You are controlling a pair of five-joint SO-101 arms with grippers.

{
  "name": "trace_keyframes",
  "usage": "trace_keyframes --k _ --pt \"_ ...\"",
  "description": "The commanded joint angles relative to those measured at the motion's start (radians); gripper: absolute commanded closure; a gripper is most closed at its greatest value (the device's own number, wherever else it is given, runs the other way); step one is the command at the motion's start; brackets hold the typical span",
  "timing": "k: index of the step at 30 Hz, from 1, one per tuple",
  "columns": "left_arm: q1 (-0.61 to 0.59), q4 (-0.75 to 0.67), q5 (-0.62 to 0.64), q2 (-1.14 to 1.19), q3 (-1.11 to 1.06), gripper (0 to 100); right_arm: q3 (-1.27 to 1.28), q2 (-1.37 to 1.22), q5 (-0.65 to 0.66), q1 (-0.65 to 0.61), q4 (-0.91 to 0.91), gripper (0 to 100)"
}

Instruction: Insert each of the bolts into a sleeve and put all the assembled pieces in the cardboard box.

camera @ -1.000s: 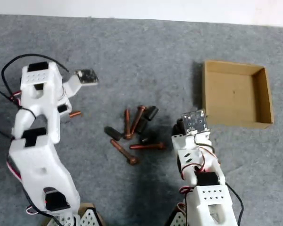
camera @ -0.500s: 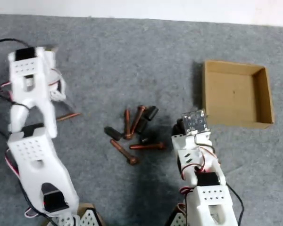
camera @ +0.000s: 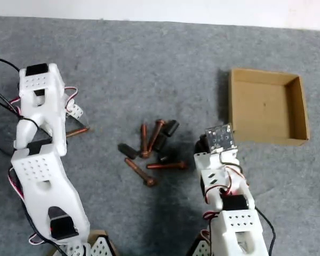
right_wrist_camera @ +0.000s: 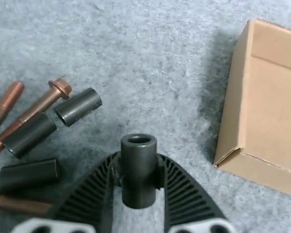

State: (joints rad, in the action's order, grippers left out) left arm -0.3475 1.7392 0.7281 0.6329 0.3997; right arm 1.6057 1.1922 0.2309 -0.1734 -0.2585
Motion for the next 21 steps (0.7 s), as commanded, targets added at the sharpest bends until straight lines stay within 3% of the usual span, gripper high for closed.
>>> trace_keyframes --k 1,10,21 --pt "0.022 0.011 0.141 -0.058 0.002 73 -0.008 0.022 0.009 -0.008 0.027 99.4" --pt "-0.015 -0.117 0.391 -0.050 -0.005 73 -0.008 0.022 0.051 -0.010 0.027 99.4" --pt "-0.053 -0.226 0.526 -0.047 -0.110 73 -0.007 0.022 0.057 -0.010 0.027 99.4"
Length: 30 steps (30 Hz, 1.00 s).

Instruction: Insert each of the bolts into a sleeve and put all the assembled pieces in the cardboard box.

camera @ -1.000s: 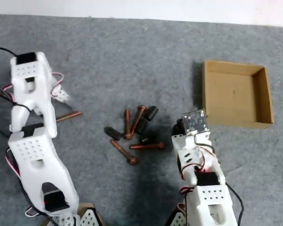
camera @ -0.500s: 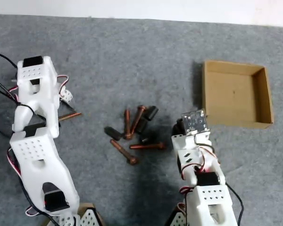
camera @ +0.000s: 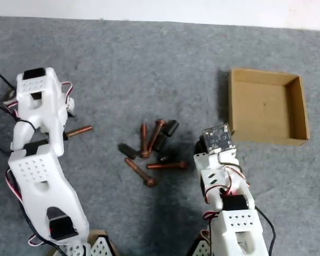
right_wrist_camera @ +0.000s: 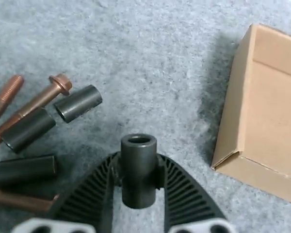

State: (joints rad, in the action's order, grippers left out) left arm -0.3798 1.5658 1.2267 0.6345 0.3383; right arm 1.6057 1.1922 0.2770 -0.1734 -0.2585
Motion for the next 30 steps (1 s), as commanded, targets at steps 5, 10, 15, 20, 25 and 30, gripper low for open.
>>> trace_keyframes --k 5,10,15,20,25,30 --pt "-0.024 -0.193 0.034 -0.048 -0.163 73 -0.007 0.022 0.011 -0.010 0.027 99.4" --pt "-0.045 -0.262 0.035 -0.050 -0.199 73 -0.007 0.022 0.011 -0.010 0.027 99.4" --pt "-0.041 -0.264 0.031 -0.050 -0.202 92 -0.007 0.022 0.011 -0.010 0.027 99.4" --pt "-0.031 -0.269 -0.021 -0.061 -0.191 99 -0.007 0.022 0.011 -0.010 0.027 99.4" --pt "0.004 -0.186 -0.242 -0.143 -0.033 100 -0.007 0.022 0.009 -0.010 0.028 99.4" --pt "0.039 -0.097 -0.385 -0.337 0.051 100 -0.007 0.022 0.006 -0.010 0.028 99.4"
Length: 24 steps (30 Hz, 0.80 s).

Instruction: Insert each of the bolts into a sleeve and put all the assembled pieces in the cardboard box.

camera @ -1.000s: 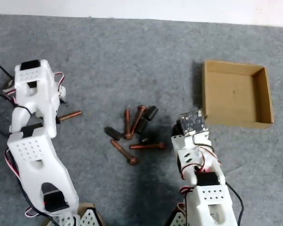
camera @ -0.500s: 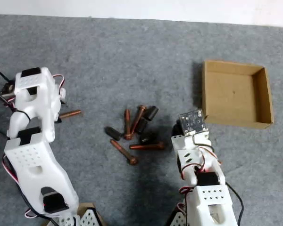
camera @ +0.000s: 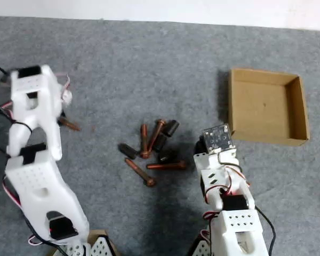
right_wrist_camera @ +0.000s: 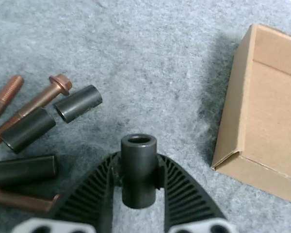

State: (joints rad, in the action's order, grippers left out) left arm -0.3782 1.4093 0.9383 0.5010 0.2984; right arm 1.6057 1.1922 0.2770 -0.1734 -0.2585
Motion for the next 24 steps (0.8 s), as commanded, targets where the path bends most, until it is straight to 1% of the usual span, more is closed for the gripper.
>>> trace_keyframes --k 1,4,7,12,14,16,18,21,24 --pt "0.042 0.064 -0.115 -0.254 0.085 100 -0.007 0.022 0.006 -0.010 0.028 99.4" --pt "0.058 0.094 -0.169 -0.430 0.038 100 -0.007 0.022 0.006 -0.010 0.028 99.4" --pt "0.059 0.097 -0.180 -0.624 -0.067 100 -0.007 0.024 0.006 -0.010 0.028 99.4" --pt "0.082 0.094 -0.186 -0.943 -0.348 100 -0.005 0.024 0.005 -0.012 0.025 99.4" --pt "0.108 0.072 -0.229 -1.075 -0.484 100 -0.005 0.024 0.005 -0.012 0.025 99.4" --pt "0.151 0.012 -0.255 -1.211 -0.633 100 -0.007 0.024 0.005 -0.022 0.027 99.4" --pt "0.203 -0.080 -0.259 -1.356 -0.797 100 -0.007 0.024 0.005 -0.056 0.027 99.4" --pt "0.291 -0.262 -0.259 -1.569 -1.053 100 -0.007 0.025 0.009 -0.090 0.021 99.4" --pt "0.380 -0.434 -0.253 -1.776 -1.285 100 -0.002 0.064 0.006 -0.088 0.016 99.4"
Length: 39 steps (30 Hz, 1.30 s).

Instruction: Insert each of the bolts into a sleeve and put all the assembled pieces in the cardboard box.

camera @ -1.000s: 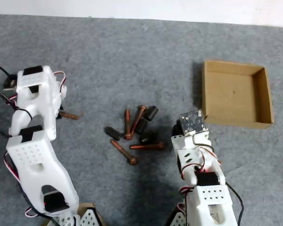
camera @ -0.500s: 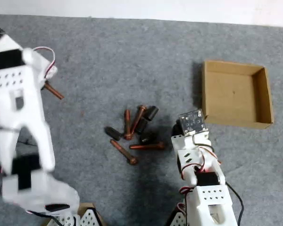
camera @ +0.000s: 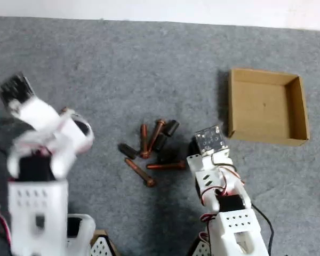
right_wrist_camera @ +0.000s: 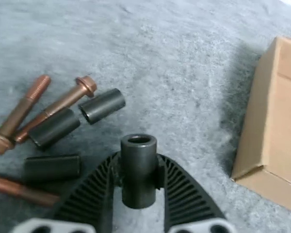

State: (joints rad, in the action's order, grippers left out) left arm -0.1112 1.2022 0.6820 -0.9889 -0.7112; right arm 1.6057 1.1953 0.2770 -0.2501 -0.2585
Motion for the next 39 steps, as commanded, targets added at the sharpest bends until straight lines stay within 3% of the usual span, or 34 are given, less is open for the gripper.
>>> trace_keyframes --k 1,5,9,14,20,25,29,35,39 --pt "0.139 -0.270 0.000 -0.352 -0.343 100 0.013 0.099 0.006 -0.012 0.001 99.4" --pt "0.213 -0.379 -0.002 -0.593 -0.556 100 0.081 0.361 0.006 -0.018 -0.131 99.4" --pt "0.248 -0.397 -0.002 -0.779 -0.651 100 0.140 0.671 0.012 -0.076 -0.346 99.4" --pt "0.280 -0.391 0.003 -0.842 -0.631 100 0.143 0.582 0.051 -0.194 -0.387 99.4" --pt "0.283 -0.433 0.006 -0.831 -0.630 100 0.142 0.648 0.069 -0.344 -0.456 99.4" --pt "0.424 -0.439 0.006 -0.831 -0.634 100 0.142 0.644 0.069 -0.450 -0.444 99.4" --pt "0.533 -0.470 0.006 -0.831 -0.680 100 0.142 0.644 0.089 -0.484 -0.446 99.4" --pt "0.499 -0.663 0.006 -0.831 -0.897 100 0.145 0.644 0.149 -0.487 -0.446 99.4" --pt "0.495 -0.706 0.012 -0.831 -0.935 100 0.145 0.644 0.147 -0.483 -0.392 99.4"
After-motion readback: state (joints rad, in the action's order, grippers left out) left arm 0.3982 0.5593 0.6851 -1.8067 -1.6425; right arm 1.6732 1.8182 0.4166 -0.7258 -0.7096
